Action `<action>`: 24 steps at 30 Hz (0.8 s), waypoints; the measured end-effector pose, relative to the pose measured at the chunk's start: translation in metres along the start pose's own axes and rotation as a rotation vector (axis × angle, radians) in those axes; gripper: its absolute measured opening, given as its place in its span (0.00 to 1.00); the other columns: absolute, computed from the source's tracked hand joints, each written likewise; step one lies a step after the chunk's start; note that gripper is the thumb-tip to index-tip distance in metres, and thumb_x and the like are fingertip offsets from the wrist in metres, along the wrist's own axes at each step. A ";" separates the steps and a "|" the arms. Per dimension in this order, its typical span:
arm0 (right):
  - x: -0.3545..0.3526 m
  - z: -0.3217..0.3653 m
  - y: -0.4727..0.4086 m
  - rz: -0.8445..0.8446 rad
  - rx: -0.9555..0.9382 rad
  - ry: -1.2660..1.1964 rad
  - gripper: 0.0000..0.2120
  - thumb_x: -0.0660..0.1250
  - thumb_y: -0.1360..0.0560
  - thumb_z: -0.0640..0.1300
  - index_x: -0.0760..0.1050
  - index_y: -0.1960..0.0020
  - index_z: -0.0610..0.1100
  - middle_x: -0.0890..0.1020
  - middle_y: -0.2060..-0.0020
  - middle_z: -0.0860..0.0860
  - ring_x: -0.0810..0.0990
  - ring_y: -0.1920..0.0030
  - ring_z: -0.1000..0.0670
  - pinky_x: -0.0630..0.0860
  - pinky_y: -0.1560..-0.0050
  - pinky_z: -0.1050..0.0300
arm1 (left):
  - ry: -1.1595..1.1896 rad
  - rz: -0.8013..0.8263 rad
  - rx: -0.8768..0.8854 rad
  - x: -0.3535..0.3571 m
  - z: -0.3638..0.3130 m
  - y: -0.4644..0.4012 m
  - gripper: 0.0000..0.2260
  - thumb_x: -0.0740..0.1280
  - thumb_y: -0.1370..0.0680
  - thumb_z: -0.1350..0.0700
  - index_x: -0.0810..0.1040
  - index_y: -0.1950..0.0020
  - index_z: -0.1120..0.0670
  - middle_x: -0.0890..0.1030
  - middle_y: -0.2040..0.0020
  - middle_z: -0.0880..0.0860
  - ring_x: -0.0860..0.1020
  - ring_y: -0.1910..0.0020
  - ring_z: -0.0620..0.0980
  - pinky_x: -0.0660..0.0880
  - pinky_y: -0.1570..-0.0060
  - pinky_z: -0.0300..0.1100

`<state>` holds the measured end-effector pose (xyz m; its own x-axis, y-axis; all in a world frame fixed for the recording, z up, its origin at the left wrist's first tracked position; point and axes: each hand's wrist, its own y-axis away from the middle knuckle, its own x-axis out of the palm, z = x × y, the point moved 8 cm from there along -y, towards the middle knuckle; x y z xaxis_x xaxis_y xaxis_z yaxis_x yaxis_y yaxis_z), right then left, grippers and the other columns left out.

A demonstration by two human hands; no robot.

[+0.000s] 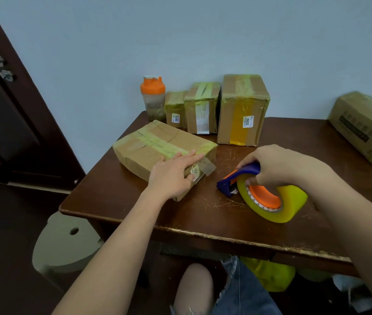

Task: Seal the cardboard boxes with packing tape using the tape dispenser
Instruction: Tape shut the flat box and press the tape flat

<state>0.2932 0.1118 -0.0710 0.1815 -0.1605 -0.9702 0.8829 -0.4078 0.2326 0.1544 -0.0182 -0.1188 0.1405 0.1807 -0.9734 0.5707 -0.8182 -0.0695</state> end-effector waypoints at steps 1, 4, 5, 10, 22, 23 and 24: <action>0.000 0.000 0.004 0.017 -0.001 0.043 0.23 0.71 0.26 0.55 0.71 0.33 0.60 0.75 0.43 0.56 0.71 0.47 0.52 0.77 0.45 0.52 | 0.001 0.003 0.000 0.000 0.000 0.000 0.27 0.63 0.19 0.48 0.54 0.24 0.33 0.55 0.22 0.37 0.55 0.22 0.46 0.53 0.24 0.58; 0.000 -0.004 0.017 0.068 0.054 0.176 0.32 0.70 0.29 0.61 0.61 0.29 0.67 0.69 0.40 0.53 0.67 0.39 0.47 0.73 0.46 0.50 | 0.015 0.013 -0.006 -0.001 -0.001 0.001 0.27 0.63 0.19 0.48 0.54 0.24 0.33 0.55 0.22 0.37 0.55 0.22 0.46 0.52 0.24 0.57; 0.000 -0.004 0.022 0.081 0.071 0.210 0.37 0.72 0.31 0.63 0.56 0.27 0.68 0.67 0.36 0.52 0.63 0.35 0.44 0.71 0.42 0.46 | 0.025 0.015 -0.012 -0.001 -0.001 0.002 0.27 0.63 0.19 0.49 0.54 0.24 0.33 0.55 0.22 0.37 0.55 0.22 0.46 0.52 0.24 0.57; -0.028 0.028 0.052 -0.256 -0.036 0.184 0.44 0.70 0.35 0.69 0.54 0.24 0.63 0.56 0.25 0.50 0.53 0.26 0.43 0.59 0.28 0.39 | 0.020 0.024 -0.070 -0.003 0.001 0.018 0.27 0.62 0.18 0.49 0.53 0.24 0.34 0.54 0.22 0.37 0.53 0.22 0.46 0.57 0.25 0.57; 0.111 0.083 -0.015 -0.092 0.457 -1.848 0.20 0.61 0.20 0.57 0.77 0.47 0.40 0.83 0.54 0.44 0.83 0.54 0.48 0.81 0.61 0.58 | 0.300 0.071 -0.088 -0.015 0.014 0.063 0.35 0.65 0.20 0.49 0.46 0.25 0.28 0.43 0.21 0.38 0.54 0.22 0.47 0.60 0.26 0.53; 0.109 0.082 -0.016 -0.155 0.450 -1.844 0.17 0.63 0.20 0.54 0.78 0.48 0.39 0.82 0.56 0.45 0.82 0.56 0.49 0.81 0.63 0.60 | 0.244 0.070 -0.091 -0.017 0.017 0.065 0.33 0.64 0.20 0.47 0.48 0.24 0.30 0.44 0.21 0.40 0.52 0.21 0.48 0.55 0.24 0.53; 0.108 0.080 -0.017 -0.204 0.436 -1.837 0.13 0.64 0.20 0.50 0.78 0.48 0.39 0.82 0.59 0.46 0.81 0.59 0.51 0.80 0.64 0.61 | 0.150 0.081 -0.101 -0.016 0.022 0.067 0.31 0.62 0.20 0.44 0.49 0.23 0.33 0.45 0.20 0.41 0.50 0.21 0.48 0.49 0.23 0.53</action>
<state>0.2629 0.0293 -0.1739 -0.7777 -0.5916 0.2127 0.6191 -0.6616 0.4232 0.1730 -0.0877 -0.1125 0.3041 0.2019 -0.9310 0.6297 -0.7759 0.0375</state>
